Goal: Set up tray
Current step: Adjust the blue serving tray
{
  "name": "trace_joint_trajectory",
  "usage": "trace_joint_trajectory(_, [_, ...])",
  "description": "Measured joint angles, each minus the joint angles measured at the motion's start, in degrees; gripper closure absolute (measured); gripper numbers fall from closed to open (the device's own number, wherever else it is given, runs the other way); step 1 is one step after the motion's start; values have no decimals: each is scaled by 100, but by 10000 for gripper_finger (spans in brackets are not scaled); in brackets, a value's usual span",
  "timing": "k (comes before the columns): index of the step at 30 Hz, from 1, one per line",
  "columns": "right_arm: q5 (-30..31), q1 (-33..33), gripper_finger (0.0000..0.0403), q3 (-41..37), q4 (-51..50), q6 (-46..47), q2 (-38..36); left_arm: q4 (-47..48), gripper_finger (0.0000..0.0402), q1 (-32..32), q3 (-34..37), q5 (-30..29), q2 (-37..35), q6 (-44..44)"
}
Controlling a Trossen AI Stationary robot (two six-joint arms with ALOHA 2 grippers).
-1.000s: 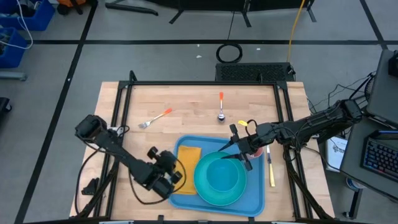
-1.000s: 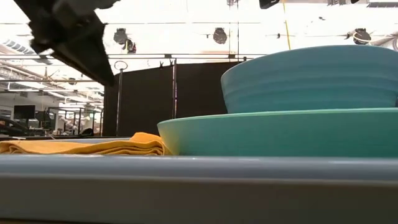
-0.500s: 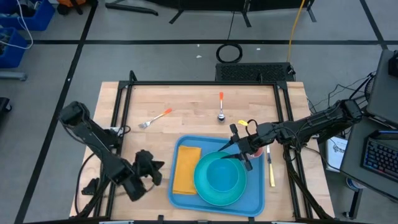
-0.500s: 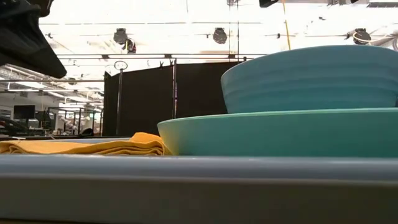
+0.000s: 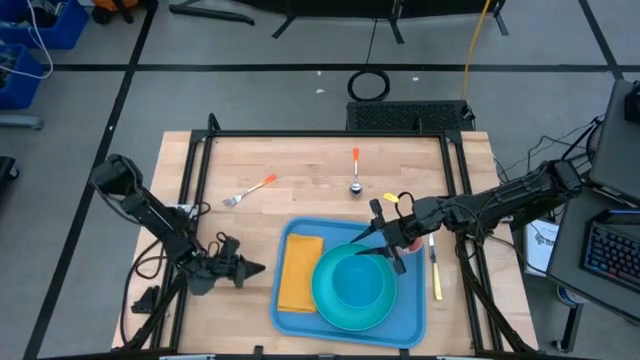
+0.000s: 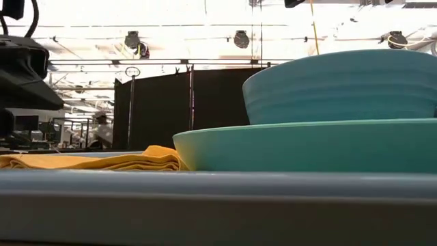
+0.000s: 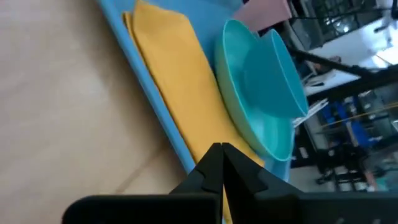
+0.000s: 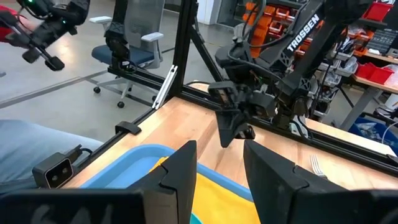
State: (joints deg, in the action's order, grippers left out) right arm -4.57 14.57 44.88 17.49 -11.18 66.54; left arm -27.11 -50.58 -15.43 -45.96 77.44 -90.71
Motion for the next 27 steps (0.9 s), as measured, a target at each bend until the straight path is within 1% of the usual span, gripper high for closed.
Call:
trace_joint_trajectory(3, [1, 0, 277, 0, 3, -4, 0, 383, 393, 122, 24, 617, 28, -430])
trace_joint_trajectory(4, [-1, 0, 277, 0, 7, -4, 0, 499, 394, 157, 27, 709, 52, -607])
trace_joint_trajectory(6, [1, 0, 277, 0, 15, 0, 0, 571, 398, 228, 29, 736, 60, -750])
trace_joint_trajectory(8, [1, 0, 277, 0, 27, 0, 0, 539, 398, 315, 27, 742, 56, -673])
trace_joint_trajectory(10, [1, 0, 277, 0, 26, 0, 0, 519, 395, 420, 26, 906, 56, -539])
trace_joint_trajectory(14, [-1, 0, 277, 0, 27, 0, 0, 789, 390, 712, 24, 1718, 54, -744])
trace_joint_trajectory(19, [1, 0, 277, 0, 25, 2, 0, 491, 393, 930, 23, 1813, 56, -428])
trace_joint_trajectory(21, [1, 0, 277, 0, 24, 2, 0, 448, 389, 1043, 23, 1966, 56, -314])
trace_joint_trajectory(24, [-1, 0, 277, 0, 23, 2, 0, 494, 371, 1116, 23, 2053, 56, -264])
trace_joint_trajectory(27, [1, 0, 277, 0, 23, 2, 0, 494, 342, 1151, 23, 2149, 56, -253])
